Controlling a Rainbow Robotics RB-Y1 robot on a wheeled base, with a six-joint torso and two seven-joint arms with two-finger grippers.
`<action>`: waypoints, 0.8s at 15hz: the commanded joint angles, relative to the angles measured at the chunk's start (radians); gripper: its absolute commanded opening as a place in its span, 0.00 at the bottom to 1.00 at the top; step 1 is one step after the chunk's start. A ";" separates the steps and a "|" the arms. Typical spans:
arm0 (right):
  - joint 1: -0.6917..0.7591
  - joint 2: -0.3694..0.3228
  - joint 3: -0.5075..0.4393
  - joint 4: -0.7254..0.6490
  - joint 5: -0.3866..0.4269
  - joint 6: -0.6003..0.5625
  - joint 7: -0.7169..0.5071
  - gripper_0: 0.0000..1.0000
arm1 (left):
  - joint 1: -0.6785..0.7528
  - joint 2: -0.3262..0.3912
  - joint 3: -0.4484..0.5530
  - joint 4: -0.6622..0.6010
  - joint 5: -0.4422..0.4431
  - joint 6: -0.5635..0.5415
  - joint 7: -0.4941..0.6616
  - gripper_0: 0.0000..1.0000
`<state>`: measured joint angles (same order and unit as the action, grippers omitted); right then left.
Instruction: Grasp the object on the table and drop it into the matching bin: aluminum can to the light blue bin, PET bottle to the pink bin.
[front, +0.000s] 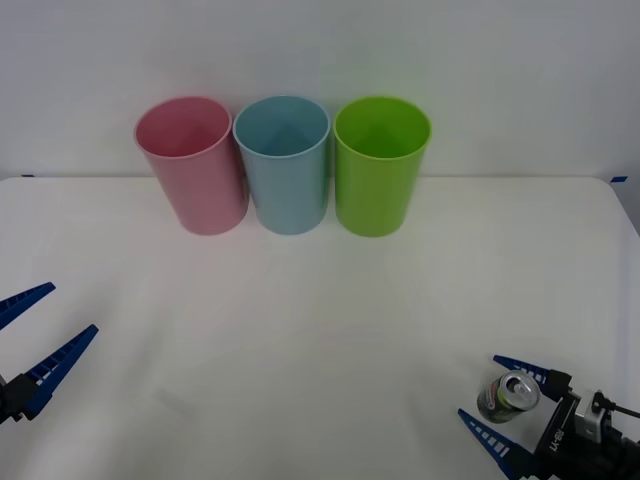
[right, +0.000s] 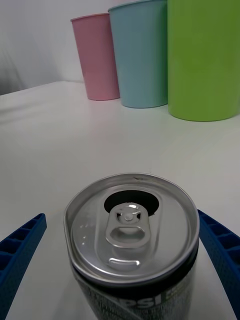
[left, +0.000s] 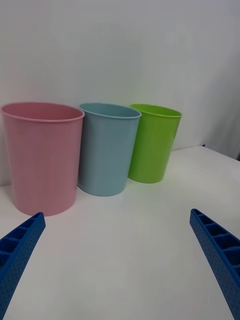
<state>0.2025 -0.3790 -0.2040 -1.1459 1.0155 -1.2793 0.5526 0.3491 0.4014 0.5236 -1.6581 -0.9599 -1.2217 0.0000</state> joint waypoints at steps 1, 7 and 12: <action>0.002 0.000 0.000 0.000 0.000 0.000 0.003 1.00 | 0.000 0.000 0.000 0.000 0.000 0.000 0.000 1.00; 0.005 0.000 0.000 0.000 -0.005 0.001 0.010 0.00 | 0.000 0.000 0.000 0.000 0.000 0.000 0.000 1.00; 0.005 0.000 0.000 0.000 -0.011 0.005 0.021 0.00 | 0.000 0.000 0.000 0.000 0.000 0.000 0.000 1.00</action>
<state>0.2069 -0.3789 -0.2040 -1.1460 1.0083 -1.2747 0.5716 0.3491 0.4014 0.5236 -1.6581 -0.9599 -1.2217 0.0000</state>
